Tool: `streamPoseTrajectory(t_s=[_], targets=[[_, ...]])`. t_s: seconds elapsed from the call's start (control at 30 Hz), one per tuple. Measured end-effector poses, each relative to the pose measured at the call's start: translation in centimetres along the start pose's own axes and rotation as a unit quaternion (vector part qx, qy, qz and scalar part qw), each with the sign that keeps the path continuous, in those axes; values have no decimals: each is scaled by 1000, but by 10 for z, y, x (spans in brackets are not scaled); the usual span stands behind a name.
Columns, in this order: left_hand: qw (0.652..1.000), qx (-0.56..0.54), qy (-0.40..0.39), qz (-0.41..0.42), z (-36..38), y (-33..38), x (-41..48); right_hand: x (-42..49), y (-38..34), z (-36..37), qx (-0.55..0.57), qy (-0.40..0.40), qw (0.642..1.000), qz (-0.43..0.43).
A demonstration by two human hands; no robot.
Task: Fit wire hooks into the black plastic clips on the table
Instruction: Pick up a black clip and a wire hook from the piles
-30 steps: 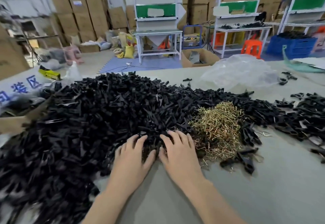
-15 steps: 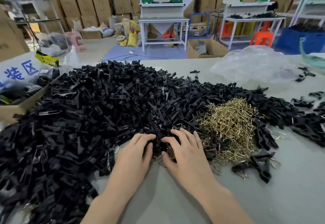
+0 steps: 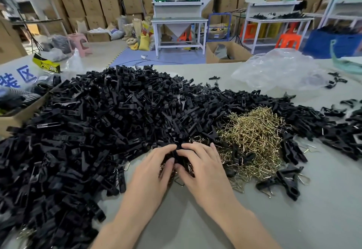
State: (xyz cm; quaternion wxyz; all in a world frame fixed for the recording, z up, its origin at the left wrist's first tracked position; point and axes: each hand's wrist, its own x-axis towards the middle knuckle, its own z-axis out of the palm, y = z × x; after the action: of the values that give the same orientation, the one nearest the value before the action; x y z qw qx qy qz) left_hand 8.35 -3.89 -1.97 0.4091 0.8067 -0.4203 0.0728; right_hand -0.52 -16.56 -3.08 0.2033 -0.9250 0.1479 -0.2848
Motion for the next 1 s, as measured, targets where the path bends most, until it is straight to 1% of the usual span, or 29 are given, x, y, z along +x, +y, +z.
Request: streamPoseTrajectory(t_s=[0.1, 0.2, 0.33, 0.43, 0.6, 0.7, 0.8, 0.87, 0.97, 1.0], targets=[[999, -29, 36, -25, 2, 2, 0, 2, 1, -1, 40, 9, 999, 12], [993, -77, 84, -27, 1, 6, -3, 3, 1, -3, 96, 17, 995, 22], [985, -112, 126, -34, -1, 5, -4, 4, 0, -9, 197, 16, 978, 62], [982, -124, 135, -37, -2, 5, -3, 5, -1, -14, 272, 31, 958, 88], [985, -120, 118, -37, 3, 7, -1, 6, -2, -21, 313, 69, 943, 90], [985, -129, 103, -45, 4, 10, -1, 7, -3, -24, 332, 76, 933, 116], [984, -144, 100, -44, 3, 15, -2, 8, -4, -28, 398, 67, 901, 156], [977, -182, 97, -62, 0, 18, -3, 10, -5, -32, 461, 52, 865, 188], [957, -255, 90, -109, -2, 24, -2, 14, -5, -36, 528, 34, 819, 222], [950, -275, 83, -121, -3, 26, -1, 16, -4, -36, 556, 29, 799, 229]])
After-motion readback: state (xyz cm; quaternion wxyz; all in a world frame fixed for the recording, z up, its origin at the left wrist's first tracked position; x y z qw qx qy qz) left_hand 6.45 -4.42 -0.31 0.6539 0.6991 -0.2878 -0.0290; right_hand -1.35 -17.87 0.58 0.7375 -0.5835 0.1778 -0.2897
